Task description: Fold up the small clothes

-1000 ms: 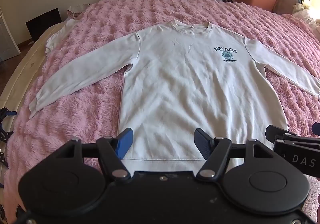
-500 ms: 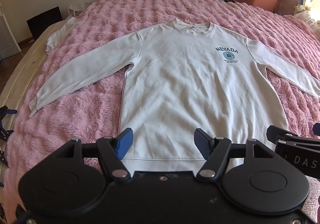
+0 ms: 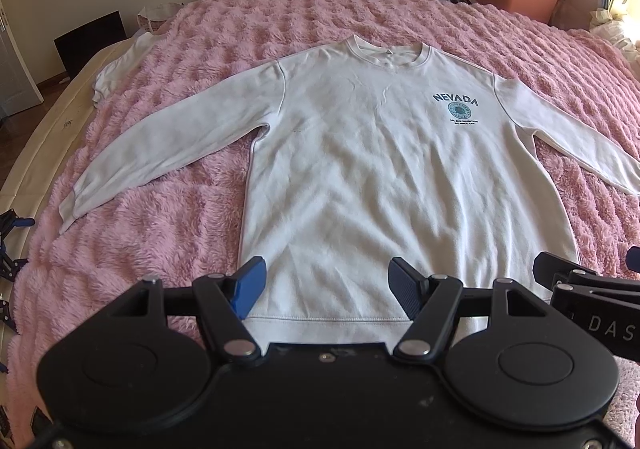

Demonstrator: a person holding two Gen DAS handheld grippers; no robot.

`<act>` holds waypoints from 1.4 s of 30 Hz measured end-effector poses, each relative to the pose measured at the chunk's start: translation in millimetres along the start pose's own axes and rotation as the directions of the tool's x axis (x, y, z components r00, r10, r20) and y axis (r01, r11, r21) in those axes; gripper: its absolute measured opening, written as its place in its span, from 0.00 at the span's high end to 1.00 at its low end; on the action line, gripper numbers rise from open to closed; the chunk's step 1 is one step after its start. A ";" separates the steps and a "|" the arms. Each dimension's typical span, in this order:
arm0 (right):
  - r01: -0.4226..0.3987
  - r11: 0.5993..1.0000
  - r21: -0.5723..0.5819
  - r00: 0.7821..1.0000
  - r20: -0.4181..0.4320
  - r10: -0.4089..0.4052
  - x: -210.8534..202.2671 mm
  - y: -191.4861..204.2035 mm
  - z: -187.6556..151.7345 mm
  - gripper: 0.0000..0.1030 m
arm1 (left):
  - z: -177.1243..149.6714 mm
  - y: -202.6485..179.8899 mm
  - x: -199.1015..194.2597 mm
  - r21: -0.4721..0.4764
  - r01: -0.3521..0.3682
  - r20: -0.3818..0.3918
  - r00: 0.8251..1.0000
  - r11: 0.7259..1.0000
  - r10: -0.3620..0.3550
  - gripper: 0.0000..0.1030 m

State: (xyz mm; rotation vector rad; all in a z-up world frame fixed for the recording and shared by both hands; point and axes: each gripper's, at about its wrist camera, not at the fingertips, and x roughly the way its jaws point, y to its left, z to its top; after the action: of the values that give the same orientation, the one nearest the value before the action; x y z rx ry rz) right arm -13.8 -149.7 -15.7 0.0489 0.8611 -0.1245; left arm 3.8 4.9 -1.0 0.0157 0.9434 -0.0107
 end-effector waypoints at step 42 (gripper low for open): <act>-0.006 1.000 -0.001 1.000 -0.013 0.006 10.6 7.6 -2.6 0.00 | 1.9 -0.5 10.0 -0.009 -0.015 -0.026 1.000 1.000 0.015 0.31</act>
State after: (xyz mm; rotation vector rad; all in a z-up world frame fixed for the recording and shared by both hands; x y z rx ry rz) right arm -7.9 -142.9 -25.5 0.0516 0.8737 -0.1180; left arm 11.2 4.4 -7.9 0.0146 0.9695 0.0078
